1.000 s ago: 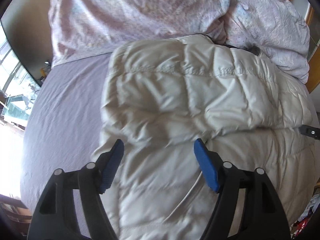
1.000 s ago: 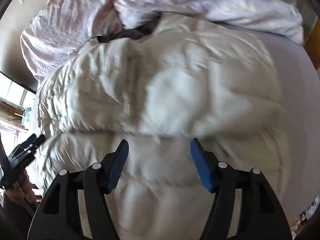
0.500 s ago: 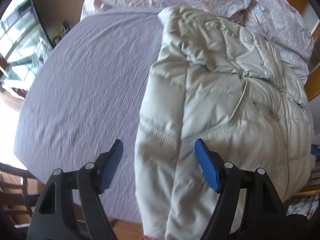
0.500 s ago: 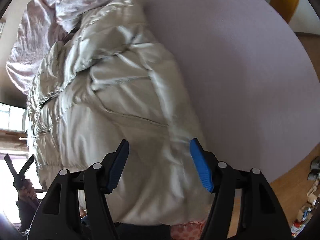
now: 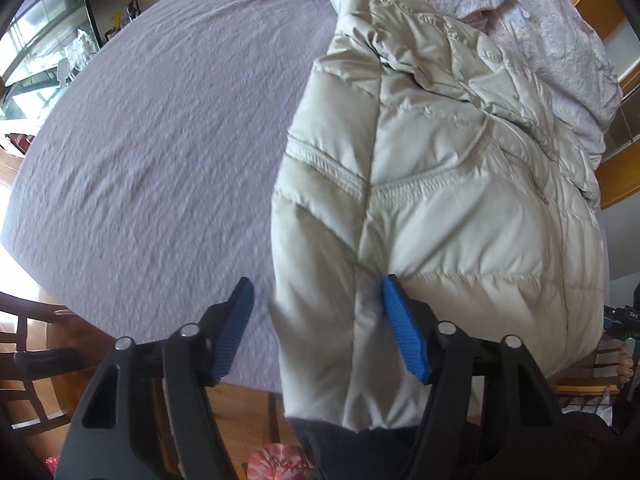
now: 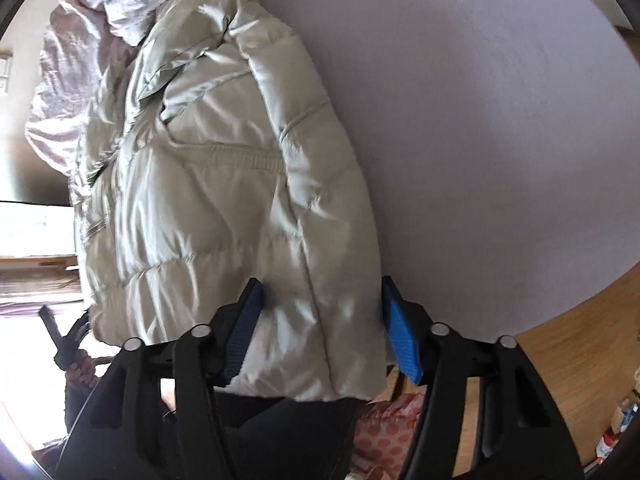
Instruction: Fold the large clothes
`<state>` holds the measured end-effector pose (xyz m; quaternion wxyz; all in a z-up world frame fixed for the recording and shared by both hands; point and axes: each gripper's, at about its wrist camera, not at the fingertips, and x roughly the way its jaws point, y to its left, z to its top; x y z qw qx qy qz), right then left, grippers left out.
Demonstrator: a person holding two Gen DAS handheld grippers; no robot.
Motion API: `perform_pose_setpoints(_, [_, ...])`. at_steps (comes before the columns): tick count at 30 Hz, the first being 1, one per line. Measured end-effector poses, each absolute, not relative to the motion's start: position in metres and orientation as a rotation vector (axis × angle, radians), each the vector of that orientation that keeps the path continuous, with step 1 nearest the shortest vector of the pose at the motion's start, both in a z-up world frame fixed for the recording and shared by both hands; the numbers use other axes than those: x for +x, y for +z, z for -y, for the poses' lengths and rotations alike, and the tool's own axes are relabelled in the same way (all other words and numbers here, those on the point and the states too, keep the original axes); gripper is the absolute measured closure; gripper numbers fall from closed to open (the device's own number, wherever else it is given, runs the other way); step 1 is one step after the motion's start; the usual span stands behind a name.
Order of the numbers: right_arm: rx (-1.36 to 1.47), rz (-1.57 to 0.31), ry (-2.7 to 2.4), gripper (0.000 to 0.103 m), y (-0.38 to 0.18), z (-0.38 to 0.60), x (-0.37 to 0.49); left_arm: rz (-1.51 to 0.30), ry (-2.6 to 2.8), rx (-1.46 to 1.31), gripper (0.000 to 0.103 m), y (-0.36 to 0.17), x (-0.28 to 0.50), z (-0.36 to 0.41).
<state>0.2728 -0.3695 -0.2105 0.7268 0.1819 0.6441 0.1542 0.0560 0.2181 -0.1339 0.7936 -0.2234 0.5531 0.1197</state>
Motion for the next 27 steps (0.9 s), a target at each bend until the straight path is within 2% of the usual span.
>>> perform_pose_setpoints(4, [0.517, -1.438, 0.412, 0.052, -0.218, 0.38, 0.269, -1.178, 0.233, -0.523, 0.049, -0.136, 0.049, -0.214])
perform_pose_setpoints(9, [0.571, -1.443, 0.444, 0.053, -0.225, 0.388, 0.267, -1.169, 0.207, -0.559, 0.055, -0.137, 0.04, -0.212])
perform_pose_setpoints(11, [0.573, -1.445, 0.451, 0.053, -0.225, 0.388, 0.268, -1.163, 0.197, -0.572, 0.062, -0.137, 0.038, -0.212])
perform_pose_setpoints(13, [0.564, -1.456, 0.462, 0.072, -0.227, 0.385, 0.268, -1.159, 0.191, -0.567, 0.074, -0.135, 0.04, -0.21])
perform_pose_setpoints(16, [0.545, -1.449, 0.474, 0.088, -0.226, 0.377, 0.27, -1.156, 0.191, -0.522, 0.087, -0.129, 0.046, -0.202])
perform_pose_setpoints(19, [0.458, -1.428, 0.478, 0.092, -0.214, 0.361, 0.275, -1.167, 0.209, -0.471, 0.092, -0.12, 0.054, -0.197])
perform_pose_setpoints(27, [0.386, -1.329, 0.506, 0.094, -0.182, 0.35, 0.29, -1.151, 0.246, -0.367, 0.095, -0.09, 0.074, -0.191])
